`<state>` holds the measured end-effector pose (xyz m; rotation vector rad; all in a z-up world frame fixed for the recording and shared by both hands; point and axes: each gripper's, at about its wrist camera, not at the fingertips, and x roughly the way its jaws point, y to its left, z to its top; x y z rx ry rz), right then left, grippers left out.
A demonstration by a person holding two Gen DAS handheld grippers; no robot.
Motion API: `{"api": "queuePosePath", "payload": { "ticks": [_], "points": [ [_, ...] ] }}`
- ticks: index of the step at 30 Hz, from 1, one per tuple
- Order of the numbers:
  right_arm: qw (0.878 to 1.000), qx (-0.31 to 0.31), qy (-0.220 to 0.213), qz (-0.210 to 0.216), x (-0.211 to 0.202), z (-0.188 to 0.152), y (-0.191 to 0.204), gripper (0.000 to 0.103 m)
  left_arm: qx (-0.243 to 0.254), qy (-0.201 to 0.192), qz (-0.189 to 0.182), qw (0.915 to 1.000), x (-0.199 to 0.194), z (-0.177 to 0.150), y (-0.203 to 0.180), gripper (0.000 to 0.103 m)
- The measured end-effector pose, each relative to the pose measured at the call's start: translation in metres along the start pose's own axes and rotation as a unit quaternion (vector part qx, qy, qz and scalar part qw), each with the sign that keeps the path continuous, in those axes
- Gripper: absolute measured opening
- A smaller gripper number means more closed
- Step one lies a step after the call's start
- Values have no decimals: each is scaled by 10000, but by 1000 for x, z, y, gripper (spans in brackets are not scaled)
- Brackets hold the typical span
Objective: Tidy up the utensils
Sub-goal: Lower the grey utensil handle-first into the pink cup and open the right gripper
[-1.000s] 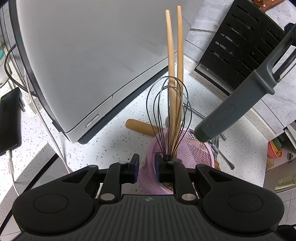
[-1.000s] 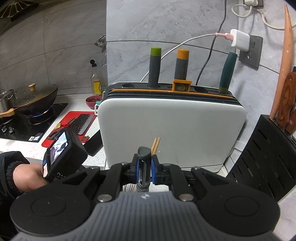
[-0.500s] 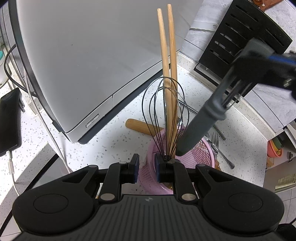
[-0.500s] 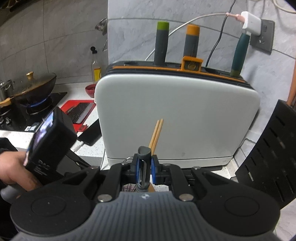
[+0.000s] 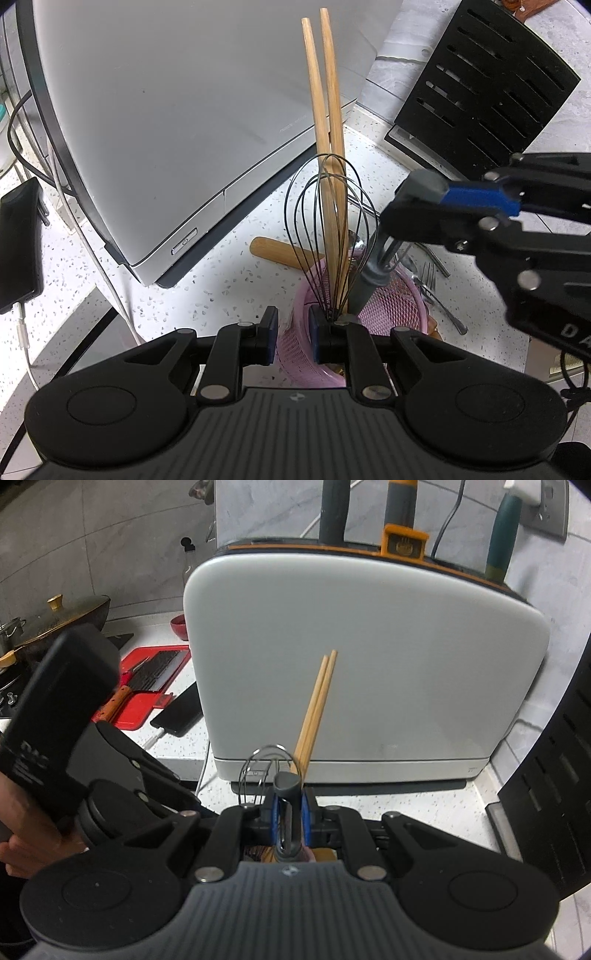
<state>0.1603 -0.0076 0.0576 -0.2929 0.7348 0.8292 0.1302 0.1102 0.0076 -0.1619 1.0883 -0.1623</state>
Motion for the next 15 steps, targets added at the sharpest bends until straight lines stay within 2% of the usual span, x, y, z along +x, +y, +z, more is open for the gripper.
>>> {"api": "queuePosePath", "payload": {
  "ticks": [10, 13, 15],
  "points": [
    [9995, 261, -120, 113, 1, -6, -5, 11, 17, 13, 29, 10000, 1, 0, -2, 19],
    [9988, 429, -196, 156, -2, -9, -9, 27, 35, 27, 30, 10000, 2, -1, -3, 19],
    [9981, 534, -245, 167, -4, -12, -12, 29, 34, 31, 30, 10000, 4, 0, -3, 19]
  ]
}}
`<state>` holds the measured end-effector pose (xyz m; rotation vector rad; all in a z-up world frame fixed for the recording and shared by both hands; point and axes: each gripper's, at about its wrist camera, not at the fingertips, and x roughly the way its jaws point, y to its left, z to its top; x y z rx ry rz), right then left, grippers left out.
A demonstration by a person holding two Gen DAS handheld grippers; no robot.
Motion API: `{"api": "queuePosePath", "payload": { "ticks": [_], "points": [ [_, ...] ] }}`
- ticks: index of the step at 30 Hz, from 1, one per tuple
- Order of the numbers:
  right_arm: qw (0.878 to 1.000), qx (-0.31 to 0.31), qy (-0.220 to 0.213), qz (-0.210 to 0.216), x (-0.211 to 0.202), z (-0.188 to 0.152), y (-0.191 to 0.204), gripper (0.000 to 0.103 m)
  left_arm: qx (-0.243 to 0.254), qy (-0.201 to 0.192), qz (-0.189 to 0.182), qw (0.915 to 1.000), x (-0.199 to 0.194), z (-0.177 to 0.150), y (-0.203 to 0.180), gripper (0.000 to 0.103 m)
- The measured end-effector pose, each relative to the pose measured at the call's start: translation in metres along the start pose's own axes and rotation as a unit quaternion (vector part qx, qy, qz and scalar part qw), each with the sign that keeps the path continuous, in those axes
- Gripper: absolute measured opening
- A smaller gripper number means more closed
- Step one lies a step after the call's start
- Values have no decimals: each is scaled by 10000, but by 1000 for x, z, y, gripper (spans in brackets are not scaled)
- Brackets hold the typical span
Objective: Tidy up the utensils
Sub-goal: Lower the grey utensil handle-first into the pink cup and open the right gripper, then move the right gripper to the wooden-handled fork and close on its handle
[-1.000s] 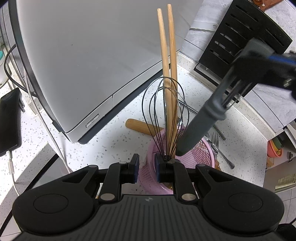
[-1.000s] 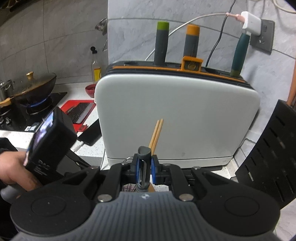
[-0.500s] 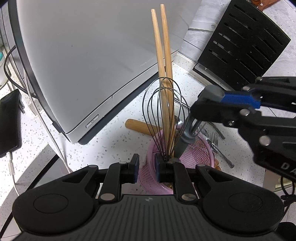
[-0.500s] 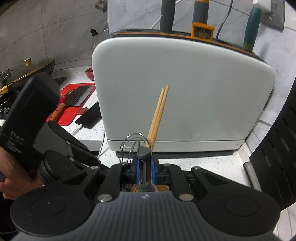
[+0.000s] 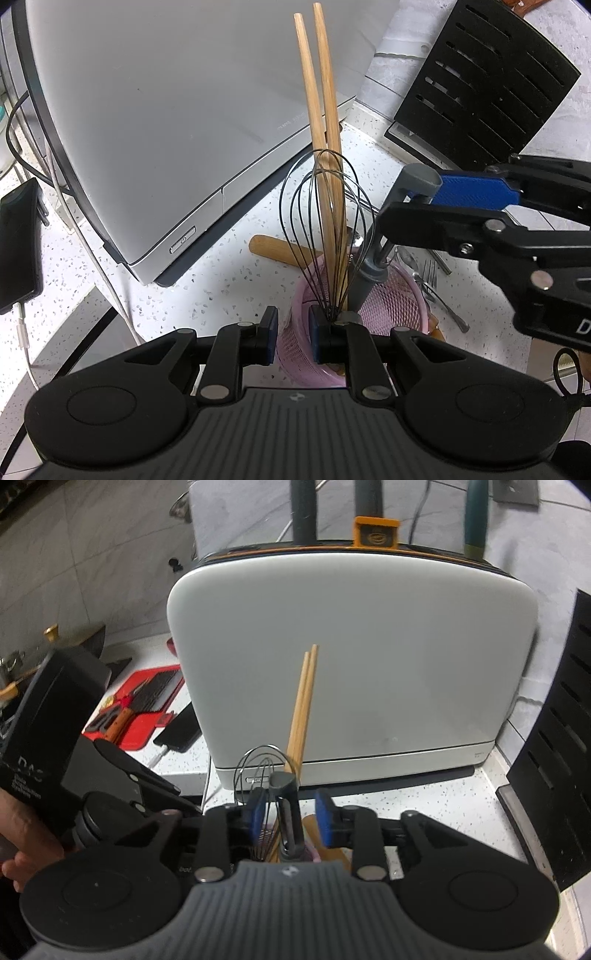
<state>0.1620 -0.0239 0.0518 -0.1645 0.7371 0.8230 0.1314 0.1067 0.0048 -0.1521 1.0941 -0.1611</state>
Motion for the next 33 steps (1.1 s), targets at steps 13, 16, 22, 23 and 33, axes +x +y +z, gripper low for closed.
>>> {"api": "queuePosePath", "payload": {
  "ticks": [13, 16, 22, 23, 33],
  "points": [
    [9967, 771, -237, -119, -31, -27, -36, 44, 3, -5, -6, 10000, 2, 0, 0, 19],
    [9934, 1113, -150, -234, -33, -51, -46, 46, 5, -5, -9, 10000, 3, -1, 0, 19],
    [9884, 1316, 504, -574, -21, -99, -52, 48, 82, -28, 23, 10000, 4, -3, -2, 19],
    [9877, 1316, 590, -606, -20, -106, -50, 49, 112, -38, 39, 9999, 4, -4, -3, 19],
    [9828, 1404, 1015, -631, -1, -139, -35, 49, 140, -65, 160, 9998, 3, -8, -7, 24]
  ]
}}
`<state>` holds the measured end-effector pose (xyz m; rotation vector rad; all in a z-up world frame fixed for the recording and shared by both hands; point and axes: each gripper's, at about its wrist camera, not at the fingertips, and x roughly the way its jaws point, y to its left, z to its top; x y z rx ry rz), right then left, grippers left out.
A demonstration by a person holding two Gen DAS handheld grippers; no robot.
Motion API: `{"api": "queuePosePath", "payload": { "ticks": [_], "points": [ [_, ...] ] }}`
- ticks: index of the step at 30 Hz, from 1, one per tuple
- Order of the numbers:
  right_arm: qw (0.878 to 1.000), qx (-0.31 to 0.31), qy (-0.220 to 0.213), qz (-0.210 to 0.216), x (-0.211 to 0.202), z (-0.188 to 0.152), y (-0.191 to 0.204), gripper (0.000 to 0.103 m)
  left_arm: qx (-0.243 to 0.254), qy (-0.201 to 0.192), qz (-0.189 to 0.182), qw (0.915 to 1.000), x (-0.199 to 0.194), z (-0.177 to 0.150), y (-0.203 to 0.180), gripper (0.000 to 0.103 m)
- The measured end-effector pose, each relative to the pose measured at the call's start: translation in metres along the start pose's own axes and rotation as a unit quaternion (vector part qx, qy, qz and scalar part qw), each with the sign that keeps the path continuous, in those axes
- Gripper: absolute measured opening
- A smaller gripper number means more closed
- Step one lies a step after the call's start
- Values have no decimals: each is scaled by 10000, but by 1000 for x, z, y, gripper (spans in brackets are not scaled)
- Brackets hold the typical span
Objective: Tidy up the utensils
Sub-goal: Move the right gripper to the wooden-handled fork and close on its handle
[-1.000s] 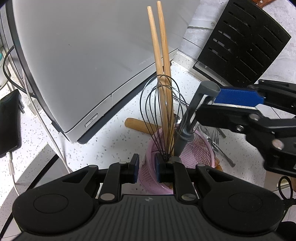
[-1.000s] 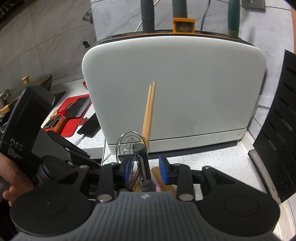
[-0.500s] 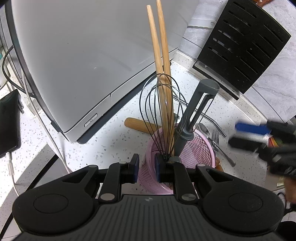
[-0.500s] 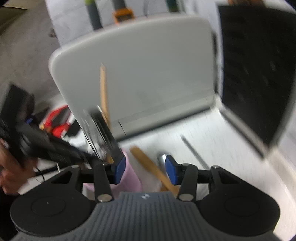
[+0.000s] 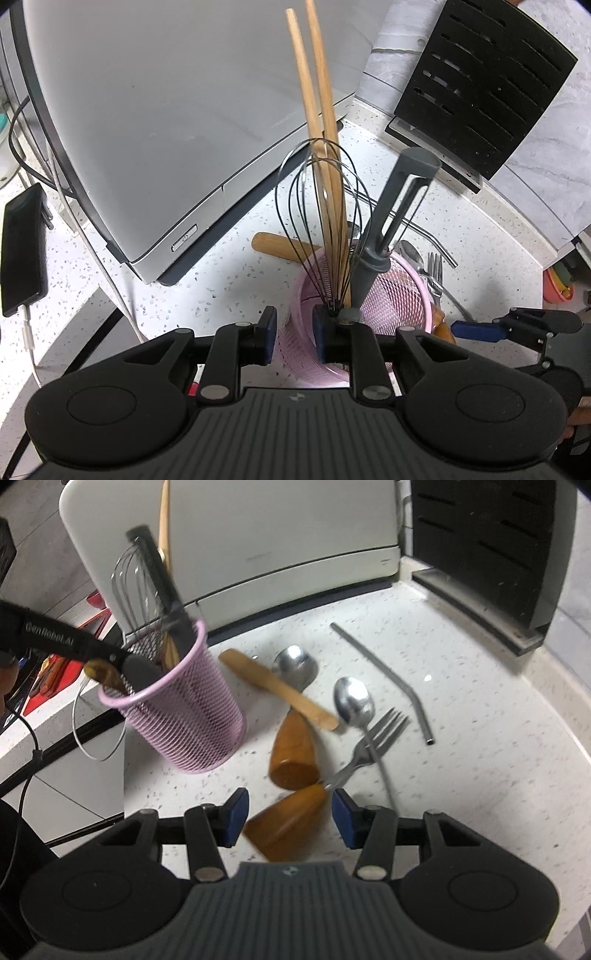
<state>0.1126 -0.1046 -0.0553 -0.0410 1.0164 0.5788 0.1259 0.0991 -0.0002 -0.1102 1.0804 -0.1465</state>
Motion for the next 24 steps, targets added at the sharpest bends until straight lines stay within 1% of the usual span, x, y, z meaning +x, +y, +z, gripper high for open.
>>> {"api": "queuePosePath", "payload": {
  "ticks": [3, 5, 8, 11, 13, 15, 18, 21, 22, 24],
  "points": [
    [9995, -291, 62, -113, 4, -8, 8, 49, 17, -14, 36, 10000, -2, -2, -1, 24],
    [9987, -457, 144, -169, 1, -12, 9, 44, -1, -12, 22, 10000, -2, -4, 1, 24],
    [9980, -503, 253, -301, -7, -14, -3, 35, -39, 2, -19, 10000, -3, -5, 2, 24],
    [9964, -637, 507, -234, -16, -21, -20, 33, -20, -4, -4, 10000, -4, -7, 3, 25],
    [9935, -870, 687, -239, -21, -27, -26, 32, -8, -5, 17, 10000, -5, -8, 3, 27],
    [9894, -1117, 856, -349, -24, -34, -31, 33, -6, -4, 29, 10000, -5, -9, 3, 27],
    [9843, -1357, 988, -539, -29, -38, -35, 34, -5, -4, 49, 10000, -5, -8, 3, 27],
    [9828, -1380, 966, -753, -28, -35, -37, 39, 1, -6, 83, 10000, -5, -8, 2, 27],
    [9835, -1345, 921, -787, -27, -34, -36, 43, 1, -6, 91, 10000, -5, -8, 1, 26],
    [9849, -1254, 832, -852, -24, -30, -37, 44, -1, -1, 106, 9999, -5, -8, 1, 26]
  ]
}}
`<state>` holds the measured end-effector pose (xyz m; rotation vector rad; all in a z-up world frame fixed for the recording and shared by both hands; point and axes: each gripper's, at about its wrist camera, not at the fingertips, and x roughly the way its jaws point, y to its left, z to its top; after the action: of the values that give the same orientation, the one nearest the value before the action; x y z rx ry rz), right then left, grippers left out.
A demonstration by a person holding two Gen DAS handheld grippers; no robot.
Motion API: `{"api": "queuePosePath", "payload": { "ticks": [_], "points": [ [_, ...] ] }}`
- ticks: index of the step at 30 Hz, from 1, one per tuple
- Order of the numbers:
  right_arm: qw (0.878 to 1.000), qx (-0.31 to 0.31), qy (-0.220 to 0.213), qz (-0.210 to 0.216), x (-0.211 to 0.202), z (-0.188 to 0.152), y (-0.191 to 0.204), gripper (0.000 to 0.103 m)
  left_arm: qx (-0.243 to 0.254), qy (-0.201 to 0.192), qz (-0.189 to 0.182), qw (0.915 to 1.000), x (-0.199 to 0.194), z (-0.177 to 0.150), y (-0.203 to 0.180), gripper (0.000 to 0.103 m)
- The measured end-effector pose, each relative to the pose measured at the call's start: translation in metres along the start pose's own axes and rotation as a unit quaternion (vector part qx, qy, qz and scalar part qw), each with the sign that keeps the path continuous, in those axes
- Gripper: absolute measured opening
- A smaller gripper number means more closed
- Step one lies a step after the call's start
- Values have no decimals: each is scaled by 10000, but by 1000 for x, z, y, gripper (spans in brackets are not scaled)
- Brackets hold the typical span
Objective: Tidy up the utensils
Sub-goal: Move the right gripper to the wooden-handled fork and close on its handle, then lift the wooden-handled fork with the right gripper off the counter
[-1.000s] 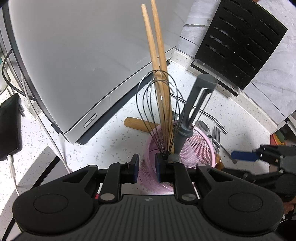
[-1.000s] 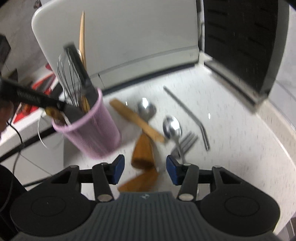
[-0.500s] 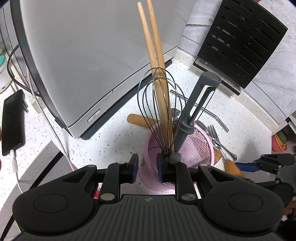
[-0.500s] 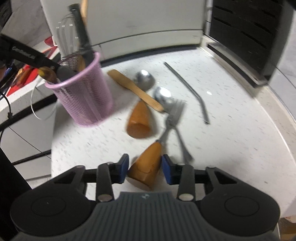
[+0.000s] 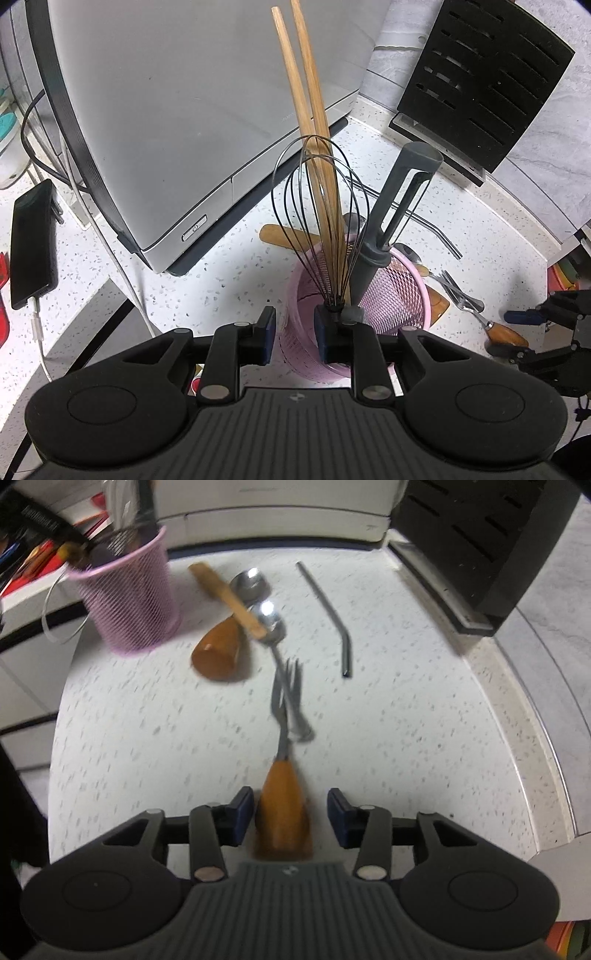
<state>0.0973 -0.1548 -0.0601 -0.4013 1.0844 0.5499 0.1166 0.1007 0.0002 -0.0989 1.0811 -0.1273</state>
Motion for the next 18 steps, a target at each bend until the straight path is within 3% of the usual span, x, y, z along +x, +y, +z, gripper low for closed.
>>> {"api": "queuePosePath", "payload": {
  "ticks": [4, 11, 18],
  "points": [
    [9999, 95, -77, -63, 9, 12, 2, 42, 2, 4, 9, 10000, 1, 0, -1, 26],
    [9998, 43, -23, 186, 18, 34, 6, 5, -22, 15, -1, 10000, 2, 0, 0, 26],
    [9999, -41, 150, -47, 12, 21, -9, 2, -34, 12, -4, 10000, 1, 0, 1, 26]
  ]
}}
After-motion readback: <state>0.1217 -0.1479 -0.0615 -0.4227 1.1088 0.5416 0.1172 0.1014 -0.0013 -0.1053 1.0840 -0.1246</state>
